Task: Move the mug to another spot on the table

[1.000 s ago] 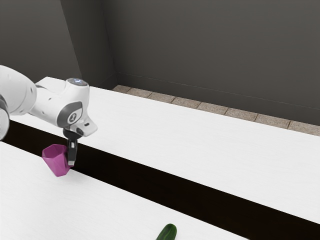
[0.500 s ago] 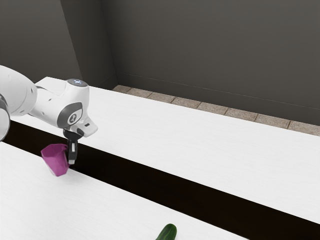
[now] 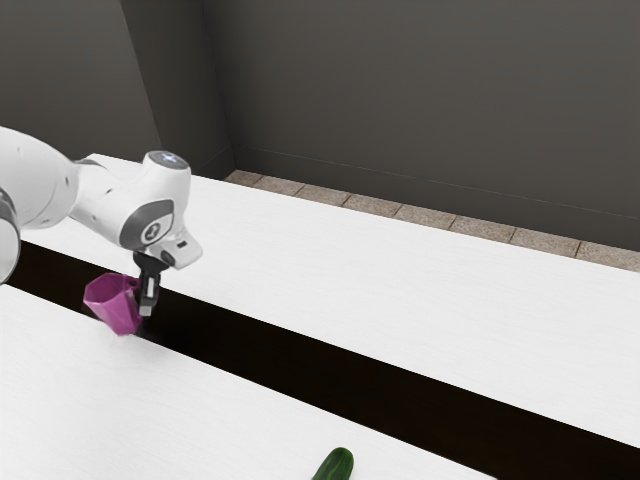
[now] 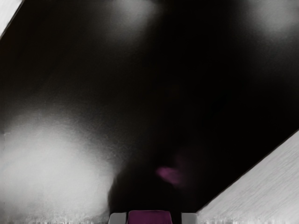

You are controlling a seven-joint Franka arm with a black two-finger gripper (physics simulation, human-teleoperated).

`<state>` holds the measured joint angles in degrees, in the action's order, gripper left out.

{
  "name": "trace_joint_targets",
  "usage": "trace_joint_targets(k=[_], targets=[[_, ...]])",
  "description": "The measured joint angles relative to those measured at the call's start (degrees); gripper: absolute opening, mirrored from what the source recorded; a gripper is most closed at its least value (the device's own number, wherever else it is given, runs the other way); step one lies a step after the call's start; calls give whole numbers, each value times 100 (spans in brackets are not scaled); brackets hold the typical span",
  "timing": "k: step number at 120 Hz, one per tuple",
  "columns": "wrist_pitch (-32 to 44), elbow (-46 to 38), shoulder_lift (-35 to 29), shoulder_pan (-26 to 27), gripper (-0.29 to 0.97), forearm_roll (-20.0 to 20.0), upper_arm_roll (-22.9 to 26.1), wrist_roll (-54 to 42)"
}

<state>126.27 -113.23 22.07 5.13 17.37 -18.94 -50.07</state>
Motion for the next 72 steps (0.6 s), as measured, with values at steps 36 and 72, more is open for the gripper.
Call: trace_joint_targets(k=[36,72], targets=[[-391,150,-103,513,-6,440,66,226],[-767,155,-232,1258,-7,996,154,611]])
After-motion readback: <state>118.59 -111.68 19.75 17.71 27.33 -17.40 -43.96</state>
